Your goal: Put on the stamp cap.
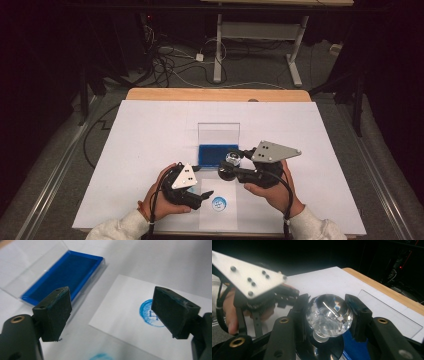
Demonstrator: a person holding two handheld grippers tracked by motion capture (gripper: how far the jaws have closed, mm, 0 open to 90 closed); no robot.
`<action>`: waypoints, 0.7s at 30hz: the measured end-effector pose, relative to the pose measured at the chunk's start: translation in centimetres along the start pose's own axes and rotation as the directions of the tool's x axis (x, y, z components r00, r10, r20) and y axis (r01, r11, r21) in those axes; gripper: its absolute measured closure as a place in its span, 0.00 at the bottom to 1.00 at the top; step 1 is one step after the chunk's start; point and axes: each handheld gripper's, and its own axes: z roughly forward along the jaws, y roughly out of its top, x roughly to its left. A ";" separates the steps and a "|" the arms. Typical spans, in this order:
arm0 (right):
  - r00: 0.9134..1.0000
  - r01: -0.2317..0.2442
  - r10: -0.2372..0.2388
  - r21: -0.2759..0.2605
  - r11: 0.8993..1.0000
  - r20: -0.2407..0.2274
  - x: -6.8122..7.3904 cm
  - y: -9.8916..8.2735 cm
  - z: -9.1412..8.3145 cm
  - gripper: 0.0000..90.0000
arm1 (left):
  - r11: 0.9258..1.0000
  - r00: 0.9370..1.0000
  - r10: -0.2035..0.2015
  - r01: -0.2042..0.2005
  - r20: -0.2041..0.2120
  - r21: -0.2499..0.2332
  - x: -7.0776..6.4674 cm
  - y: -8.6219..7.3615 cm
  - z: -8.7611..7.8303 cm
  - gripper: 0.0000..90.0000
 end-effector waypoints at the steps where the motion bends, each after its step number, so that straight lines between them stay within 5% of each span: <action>1: 1.000 0.002 -0.002 0.001 1.000 0.006 -0.1 0.0 -0.1 0.63 | 1.000 1.000 -0.002 0.002 -0.003 -0.004 0.2 0.0 -0.2 0.18; 12: 0.999 0.014 -0.014 0.003 1.000 0.042 -0.6 0.0 -0.7 0.63 | 0.999 0.995 0.045 -0.045 -0.090 0.007 1.4 -0.5 -2.1 0.18; 21: 0.998 0.019 -0.019 0.009 1.000 0.063 -0.7 0.0 -1.2 0.63 | 0.999 0.990 0.041 -0.042 -0.133 0.001 1.9 -1.3 -3.4 0.18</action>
